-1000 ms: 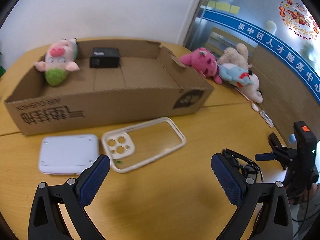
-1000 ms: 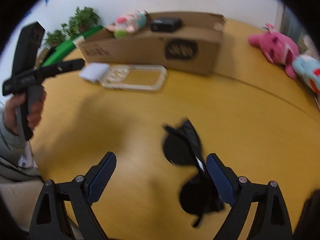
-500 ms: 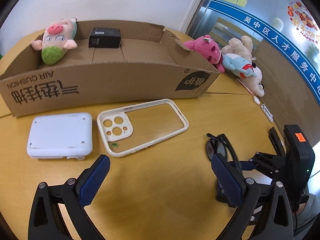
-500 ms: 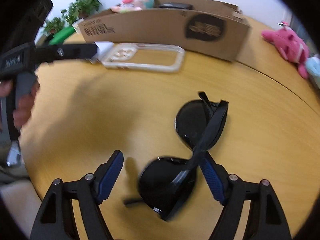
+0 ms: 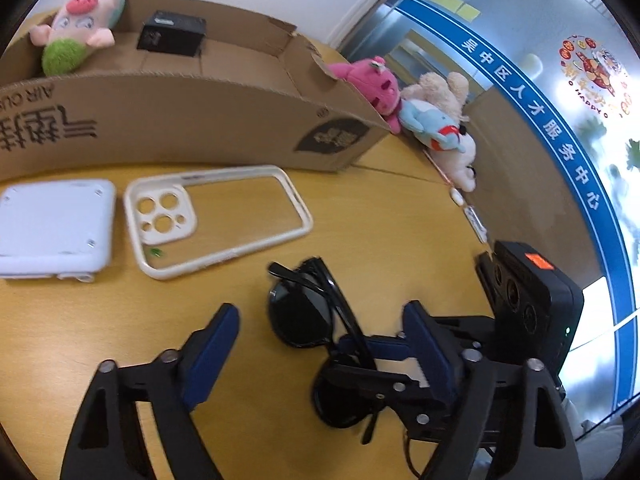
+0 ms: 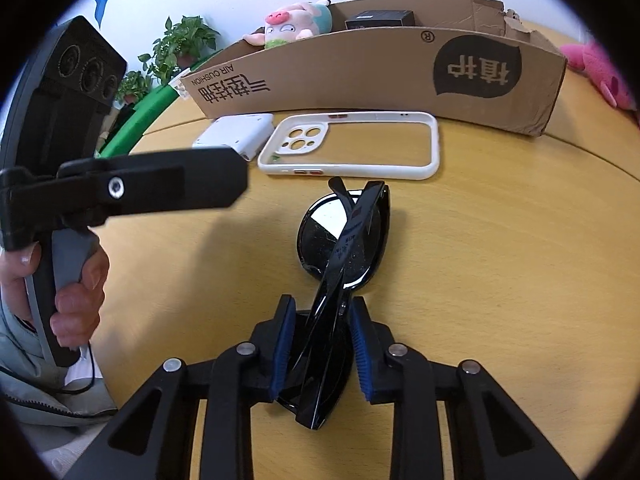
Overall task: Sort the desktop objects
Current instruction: 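Grasp the black sunglasses with the right tool and lift them, then carry the sunglasses with the right tool over the cardboard box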
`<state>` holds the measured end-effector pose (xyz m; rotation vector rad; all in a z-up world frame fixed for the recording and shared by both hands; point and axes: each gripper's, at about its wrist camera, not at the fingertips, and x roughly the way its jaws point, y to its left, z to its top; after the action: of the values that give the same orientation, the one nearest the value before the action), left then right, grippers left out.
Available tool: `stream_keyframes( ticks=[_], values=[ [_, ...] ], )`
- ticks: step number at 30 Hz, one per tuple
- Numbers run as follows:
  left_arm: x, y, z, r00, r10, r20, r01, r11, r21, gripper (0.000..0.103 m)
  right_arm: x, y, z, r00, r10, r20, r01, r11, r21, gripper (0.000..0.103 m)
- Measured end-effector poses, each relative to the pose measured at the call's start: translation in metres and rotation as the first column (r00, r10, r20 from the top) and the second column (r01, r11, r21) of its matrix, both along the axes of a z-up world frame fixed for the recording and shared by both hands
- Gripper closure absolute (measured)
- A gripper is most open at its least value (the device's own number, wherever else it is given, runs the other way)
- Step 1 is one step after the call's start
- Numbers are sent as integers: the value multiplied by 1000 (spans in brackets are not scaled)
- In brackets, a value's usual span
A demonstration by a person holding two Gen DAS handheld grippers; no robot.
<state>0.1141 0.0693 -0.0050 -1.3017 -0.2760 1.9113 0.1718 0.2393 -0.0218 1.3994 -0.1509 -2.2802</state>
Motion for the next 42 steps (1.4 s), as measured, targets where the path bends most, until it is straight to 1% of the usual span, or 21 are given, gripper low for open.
stream_keyframes(
  ticks=[1, 2, 3, 5, 7, 8, 10, 11, 13, 18, 22, 24, 27, 29, 31, 34, 35, 37, 39, 41, 42],
  values=[
    [0, 3, -4, 1000, -17, 21, 17, 1000, 1, 39, -1, 0, 0, 1000, -2, 5, 2, 1000, -8, 77],
    [1, 6, -7, 998, -34, 45, 34, 999, 5, 48, 0, 1, 0, 1000, -4, 10, 4, 1000, -16, 78],
    [1, 10, -11, 997, -47, 67, 46, 999, 16, 52, 1, 0, 0, 1000, 0, 16, 0, 1000, -27, 78],
    [3, 16, -17, 993, -66, 97, 63, 998, 31, 57, 2, -1, 0, 1000, 10, 18, -10, 999, -36, 80],
    [4, 21, -25, 988, -72, 135, 71, 997, 14, 64, 3, -4, 0, 1000, 22, 19, -21, 999, -45, 84],
    [4, 23, -30, 986, -71, 151, 71, 997, 2, 71, 4, -5, 0, 999, 26, 19, -25, 998, -49, 87],
    [4, 23, -32, 986, -59, 156, 59, 998, 2, 75, 4, -9, 0, 999, 34, 16, -33, 998, -48, 87],
    [4, 22, -31, 986, -55, 155, 56, 998, -1, 80, 1, -15, 0, 999, 37, 17, -36, 998, -45, 88],
    [3, 21, -31, 986, -48, 157, 48, 999, 9, 86, 0, -18, 1, 999, 41, 18, -39, 997, -59, 88],
    [2, 21, -20, 992, -55, 111, 52, 998, 22, 92, -3, -24, 7, 999, 42, -2, -42, 997, -66, 89],
    [-5, 17, 1, 997, -63, 41, 62, 998, 27, 97, -10, -28, 22, 998, 46, -53, -49, 997, -66, 89],
    [-10, 18, 20, 997, -72, -14, 72, 997, 16, 97, -16, -29, 34, 994, 54, -93, -59, 997, -56, 89],
    [-25, 17, 48, 994, -78, -74, 80, 996, 26, 97, -26, -28, 58, 985, 61, -161, -71, 996, -53, 89],
    [-36, 18, 69, 987, -86, -133, 91, 995, 28, 97, -37, -27, 76, 976, 62, -210, -74, 996, -49, 89],
    [-50, 21, 91, 975, -95, -201, 101, 995, 16, 97, -47, -27, 95, 963, 65, -260, -75, 997, -28, 89],
    [-73, 23, 121, 958, -95, -271, 103, 995, 13, 97, -69, -27, 123, 942, 63, -329, -71, 997, -11, 89],
    [-83, 24, 132, 952, -95, -290, 104, 995, 15, 97, -77, -26, 132, 935, 61, -350, -69, 998, -8, 89],
    [-102, 23, 149, 950, -86, -299, 100, 995, 32, 97, -97, -23, 152, 918, 59, -392, -64, 998, -1, 89],
    [-126, 29, 167, 941, -80, -329, 96, 995, 33, 97, -117, -18, 168, 906, 54, -420, -59, 998, 1, 89],
    [-150, 34, 180, 935, -73, -346, 93, 995, 41, 97, -146, -14, 183, 899, 42, -436, -55, 998, -18, 89],
    [-166, 35, 186, 937, -64, -344, 86, 995, 51, 97, -156, -10, 189, 898, 36, -439, -53, 998, -26, 89]
  ],
)
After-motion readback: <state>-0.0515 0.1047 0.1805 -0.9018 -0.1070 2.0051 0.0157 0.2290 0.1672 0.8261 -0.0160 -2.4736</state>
